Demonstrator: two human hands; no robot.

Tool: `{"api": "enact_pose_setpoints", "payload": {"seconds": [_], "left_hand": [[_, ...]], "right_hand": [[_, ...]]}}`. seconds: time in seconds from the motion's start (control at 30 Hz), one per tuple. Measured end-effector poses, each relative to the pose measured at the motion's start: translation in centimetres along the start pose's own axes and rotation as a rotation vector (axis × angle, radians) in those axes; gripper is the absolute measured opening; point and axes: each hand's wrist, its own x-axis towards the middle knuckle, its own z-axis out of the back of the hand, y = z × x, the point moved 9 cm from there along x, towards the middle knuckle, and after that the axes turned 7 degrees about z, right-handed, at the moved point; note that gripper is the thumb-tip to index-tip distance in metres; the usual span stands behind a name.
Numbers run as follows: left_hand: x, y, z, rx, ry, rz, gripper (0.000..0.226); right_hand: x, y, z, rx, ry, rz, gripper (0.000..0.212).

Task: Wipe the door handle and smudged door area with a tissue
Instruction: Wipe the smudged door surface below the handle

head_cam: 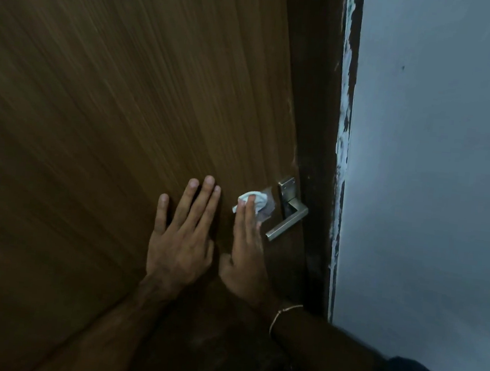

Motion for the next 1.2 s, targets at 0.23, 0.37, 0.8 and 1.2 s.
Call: {"api": "enact_pose_setpoints", "payload": {"seconds": [0.23,0.37,0.8,1.2], "left_hand": [[0.0,0.0,-0.1,0.004,0.007,0.003,0.097],[0.0,0.1,0.0,0.004,0.021,0.005,0.099],[0.1,0.0,-0.2,0.030,0.048,0.000,0.104],[-0.1,0.0,0.0,0.033,0.040,0.011,0.099]], "right_hand": [[0.8,0.1,0.6,0.097,-0.036,-0.036,0.102],[-0.3,-0.9,0.2,0.095,0.010,-0.084,0.106],[3.2,-0.3,2.2,0.237,-0.084,-0.241,0.101],[0.8,-3.2,-0.2,0.443,-0.040,-0.548,0.091]]}}
